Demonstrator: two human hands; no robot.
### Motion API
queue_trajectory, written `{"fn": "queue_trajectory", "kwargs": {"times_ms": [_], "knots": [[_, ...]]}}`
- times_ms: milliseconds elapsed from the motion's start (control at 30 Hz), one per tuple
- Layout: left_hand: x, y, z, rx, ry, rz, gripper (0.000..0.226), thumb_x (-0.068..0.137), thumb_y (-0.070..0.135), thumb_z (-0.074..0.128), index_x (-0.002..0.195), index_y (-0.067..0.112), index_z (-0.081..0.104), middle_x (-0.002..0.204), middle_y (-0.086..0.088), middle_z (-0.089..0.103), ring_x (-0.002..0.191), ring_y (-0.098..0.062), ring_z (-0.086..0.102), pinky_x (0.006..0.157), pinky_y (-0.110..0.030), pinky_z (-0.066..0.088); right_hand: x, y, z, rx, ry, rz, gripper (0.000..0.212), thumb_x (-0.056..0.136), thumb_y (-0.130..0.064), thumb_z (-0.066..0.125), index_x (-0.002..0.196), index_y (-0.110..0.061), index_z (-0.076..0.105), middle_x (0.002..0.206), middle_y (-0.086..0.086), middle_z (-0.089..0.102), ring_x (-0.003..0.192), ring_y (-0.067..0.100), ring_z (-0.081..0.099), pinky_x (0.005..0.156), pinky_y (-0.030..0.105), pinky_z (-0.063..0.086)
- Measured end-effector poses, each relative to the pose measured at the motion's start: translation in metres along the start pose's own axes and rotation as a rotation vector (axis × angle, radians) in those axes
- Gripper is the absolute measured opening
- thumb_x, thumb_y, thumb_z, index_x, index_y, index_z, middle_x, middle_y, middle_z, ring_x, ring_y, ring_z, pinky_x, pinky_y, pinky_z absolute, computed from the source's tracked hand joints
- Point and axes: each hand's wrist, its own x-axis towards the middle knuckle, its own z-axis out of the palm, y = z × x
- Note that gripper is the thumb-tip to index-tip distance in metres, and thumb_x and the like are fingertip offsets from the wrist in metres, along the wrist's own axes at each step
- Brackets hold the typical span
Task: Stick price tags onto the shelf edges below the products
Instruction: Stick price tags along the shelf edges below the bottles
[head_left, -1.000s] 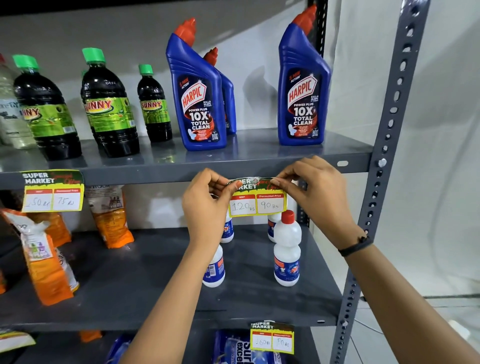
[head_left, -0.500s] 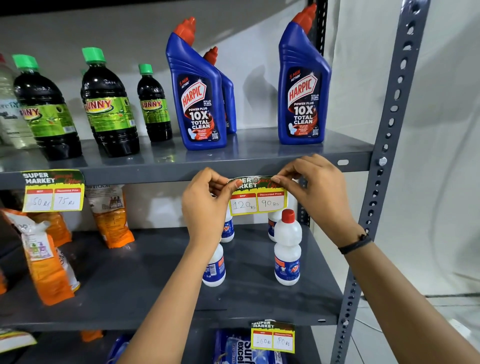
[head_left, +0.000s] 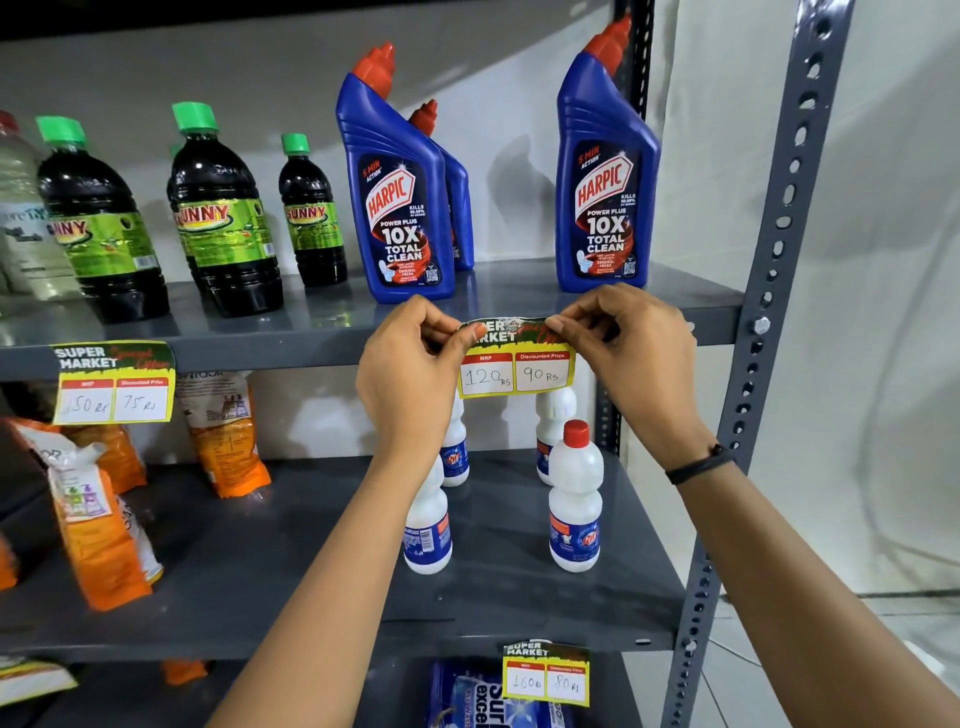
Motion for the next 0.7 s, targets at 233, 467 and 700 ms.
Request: {"fn": "queue_trajectory", "kwargs": {"times_ms": [233,467,700], "knots": [[0.001,0.0,0.001,0.147,0.034,0.13,0.019,0.074,0.03,0.073,0.081,0.018,0.06,0.083,0.003,0.063,0.081,-0.019,0.056,0.061,-0.031,0.042,0.002,-0.003,0.001,0.007,0.027,-0.013,0.018,0.079,-0.03,0.072,0.078,-0.012,0.067,0.084,0.0,0.064,0.065,0.013,0.056,0.056,0.037,0.053],[0.01,0.011,0.012,0.15,-0.137,0.282,0.009,0.079,0.027,0.068,0.082,0.019,0.066,0.092,0.0,0.067,0.094,-0.021,0.055,0.079,-0.034,0.032,0.003,-0.004,-0.001,-0.035,0.003,0.0,0.016,0.08,-0.029,0.071,0.08,-0.014,0.067,0.086,0.002,0.067,0.067,0.017,0.06,0.059,0.035,0.053],[0.011,0.009,0.015,0.174,-0.133,0.293,0.009,0.081,0.025,0.064,0.079,0.017,0.063,0.086,-0.002,0.065,0.089,-0.022,0.055,0.077,-0.036,0.035,0.003,-0.007,0.0,-0.03,0.013,0.026,0.012,0.079,-0.027,0.072,0.078,-0.016,0.067,0.081,-0.001,0.065,0.063,0.016,0.057,0.057,0.038,0.051]]}}
